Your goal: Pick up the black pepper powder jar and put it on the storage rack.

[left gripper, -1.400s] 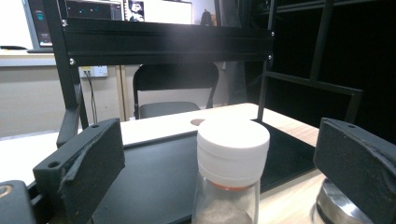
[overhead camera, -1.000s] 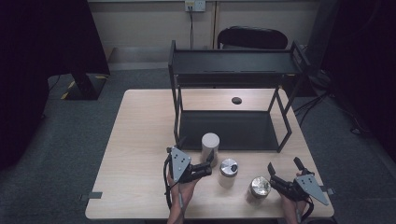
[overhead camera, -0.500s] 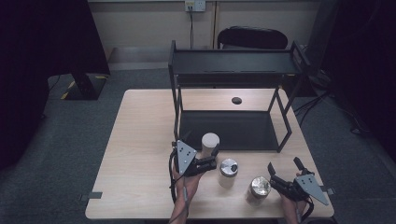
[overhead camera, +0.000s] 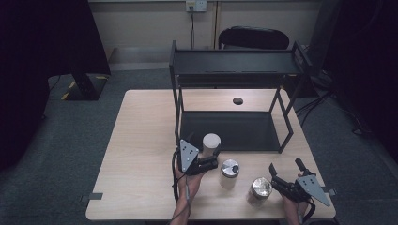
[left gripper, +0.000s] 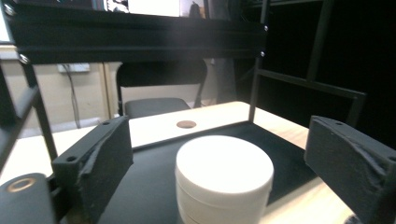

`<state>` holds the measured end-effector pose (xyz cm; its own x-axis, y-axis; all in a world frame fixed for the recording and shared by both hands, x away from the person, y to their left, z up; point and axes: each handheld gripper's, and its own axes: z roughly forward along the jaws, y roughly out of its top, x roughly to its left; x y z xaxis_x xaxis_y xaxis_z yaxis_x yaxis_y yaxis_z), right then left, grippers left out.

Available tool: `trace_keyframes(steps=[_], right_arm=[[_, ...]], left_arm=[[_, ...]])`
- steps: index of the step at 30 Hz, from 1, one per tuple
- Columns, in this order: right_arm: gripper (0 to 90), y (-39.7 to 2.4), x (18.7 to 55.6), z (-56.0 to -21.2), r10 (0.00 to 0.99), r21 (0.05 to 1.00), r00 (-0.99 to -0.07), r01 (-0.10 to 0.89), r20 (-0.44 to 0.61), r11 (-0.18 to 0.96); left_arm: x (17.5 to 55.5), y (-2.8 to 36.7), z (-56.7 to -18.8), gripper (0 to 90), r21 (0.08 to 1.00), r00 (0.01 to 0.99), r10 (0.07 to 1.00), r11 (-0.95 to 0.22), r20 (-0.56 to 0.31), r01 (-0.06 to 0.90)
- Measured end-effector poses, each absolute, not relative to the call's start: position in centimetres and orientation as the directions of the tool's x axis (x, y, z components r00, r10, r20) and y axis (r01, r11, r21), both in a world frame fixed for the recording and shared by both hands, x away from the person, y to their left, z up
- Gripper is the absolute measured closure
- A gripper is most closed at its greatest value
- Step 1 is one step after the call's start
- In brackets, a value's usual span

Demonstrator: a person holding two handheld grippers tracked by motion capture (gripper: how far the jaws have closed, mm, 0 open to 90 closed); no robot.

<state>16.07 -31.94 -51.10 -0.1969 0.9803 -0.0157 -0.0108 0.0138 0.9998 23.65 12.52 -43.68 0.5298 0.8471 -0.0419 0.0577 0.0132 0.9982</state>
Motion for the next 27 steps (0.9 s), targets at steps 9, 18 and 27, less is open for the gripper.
trace_keyframes(steps=[9, 18, 27], right_arm=[[2.3, -31.9, 16.1, -51.1, 0.98, 1.0, -0.198, -0.011, -0.016, 0.014], [2.4, -32.0, 16.1, -51.1, 0.98, 1.0, -0.199, -0.01, -0.015, 0.013], [2.4, -32.0, 16.1, -51.1, 0.98, 1.0, -0.199, -0.011, -0.015, 0.013]], left_arm=[[24.1, 12.1, -44.1, 10.6, 0.997, 0.542, 0.84, -0.004, -0.039, 0.078], [25.0, 11.7, -44.8, 17.6, 0.992, 0.548, 0.835, -0.023, -0.048, 0.123], [25.4, 11.3, -45.3, 20.4, 0.988, 0.541, 0.839, -0.03, -0.058, 0.152]])
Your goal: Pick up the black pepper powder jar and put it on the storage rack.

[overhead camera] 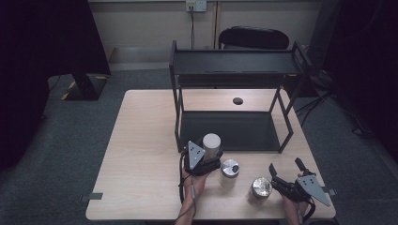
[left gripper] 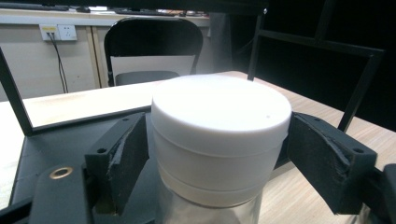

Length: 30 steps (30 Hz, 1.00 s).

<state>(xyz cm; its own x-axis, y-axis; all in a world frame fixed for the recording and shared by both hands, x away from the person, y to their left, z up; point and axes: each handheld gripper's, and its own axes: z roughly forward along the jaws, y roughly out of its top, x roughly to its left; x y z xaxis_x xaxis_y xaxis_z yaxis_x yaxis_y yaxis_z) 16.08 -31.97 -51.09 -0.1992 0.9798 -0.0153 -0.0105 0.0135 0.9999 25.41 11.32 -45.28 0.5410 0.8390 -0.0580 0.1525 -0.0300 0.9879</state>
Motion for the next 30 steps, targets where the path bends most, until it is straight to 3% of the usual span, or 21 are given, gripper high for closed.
trace_keyframes(steps=[30], right_arm=[[2.4, -32.01, 16.08, -51.08, 0.979, 1.0, -0.202, -0.009, -0.014, 0.012]], left_arm=[[26.03, 10.99, -45.44, 33.0, 0.982, 0.54, 0.84, -0.057, -0.05, 0.179]])
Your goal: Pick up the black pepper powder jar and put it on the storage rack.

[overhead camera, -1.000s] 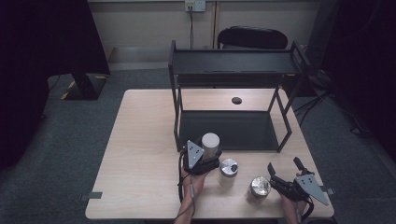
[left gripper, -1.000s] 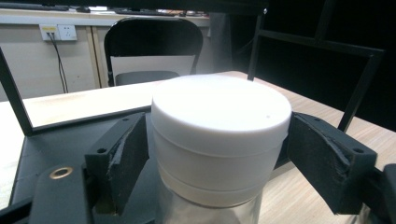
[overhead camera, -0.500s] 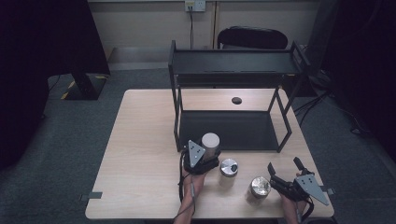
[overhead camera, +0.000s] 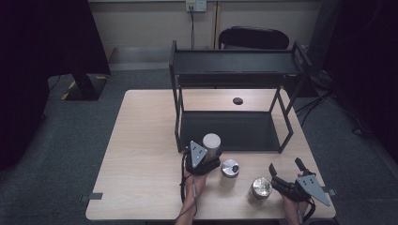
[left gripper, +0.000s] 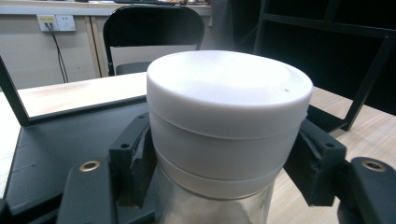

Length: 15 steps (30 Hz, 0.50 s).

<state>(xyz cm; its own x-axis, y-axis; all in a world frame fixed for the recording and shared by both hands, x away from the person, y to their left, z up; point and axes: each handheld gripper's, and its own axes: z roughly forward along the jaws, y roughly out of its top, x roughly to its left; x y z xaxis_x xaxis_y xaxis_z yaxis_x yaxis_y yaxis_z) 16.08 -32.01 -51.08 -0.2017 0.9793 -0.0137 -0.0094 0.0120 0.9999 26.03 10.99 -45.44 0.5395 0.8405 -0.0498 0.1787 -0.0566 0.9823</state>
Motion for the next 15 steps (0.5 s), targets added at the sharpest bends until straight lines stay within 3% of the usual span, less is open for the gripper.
trace_keyframes(steps=[15], right_arm=[[2.3, -32.03, 16.09, -51.07, 0.979, 1.0, -0.203, -0.01, -0.015, 0.013]], left_arm=[[25.69, 10.51, -45.44, 34.2, 0.983, 0.521, 0.853, -0.061, -0.039, 0.173]])
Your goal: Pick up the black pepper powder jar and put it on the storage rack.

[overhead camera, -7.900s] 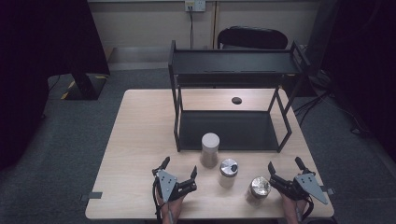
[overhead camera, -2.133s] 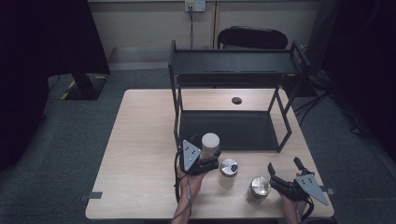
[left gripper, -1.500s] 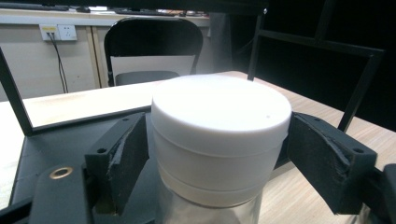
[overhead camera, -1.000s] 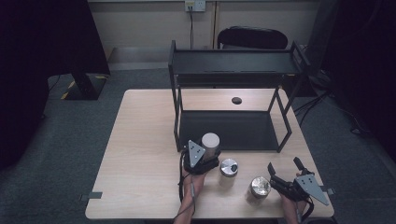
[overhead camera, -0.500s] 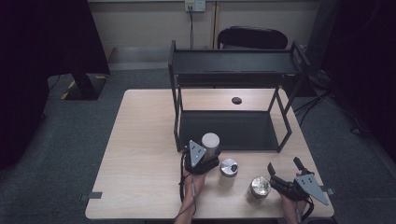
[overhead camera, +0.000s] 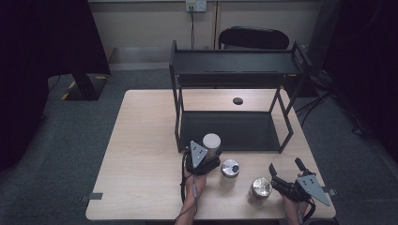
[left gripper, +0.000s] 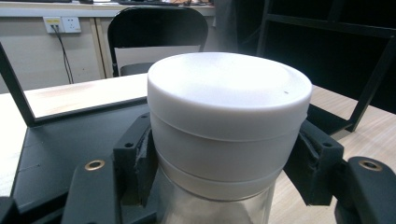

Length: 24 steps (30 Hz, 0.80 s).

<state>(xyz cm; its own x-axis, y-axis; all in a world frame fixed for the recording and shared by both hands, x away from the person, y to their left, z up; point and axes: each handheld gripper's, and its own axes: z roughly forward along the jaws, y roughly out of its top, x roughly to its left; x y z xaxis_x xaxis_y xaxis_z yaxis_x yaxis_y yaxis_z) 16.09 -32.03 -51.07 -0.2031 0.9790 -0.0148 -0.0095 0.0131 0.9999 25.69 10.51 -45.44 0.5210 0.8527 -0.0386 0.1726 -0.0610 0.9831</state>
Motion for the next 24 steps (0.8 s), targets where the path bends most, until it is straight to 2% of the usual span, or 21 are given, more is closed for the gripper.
trace_keyframes(steps=[24], right_arm=[[2.4, -32.01, 16.09, -51.08, 0.979, 1.0, -0.201, -0.009, -0.014, 0.012]], left_arm=[[25.37, 10.48, -45.0, 34.3, 0.98, 0.515, 0.856, -0.053, -0.054, 0.19]])
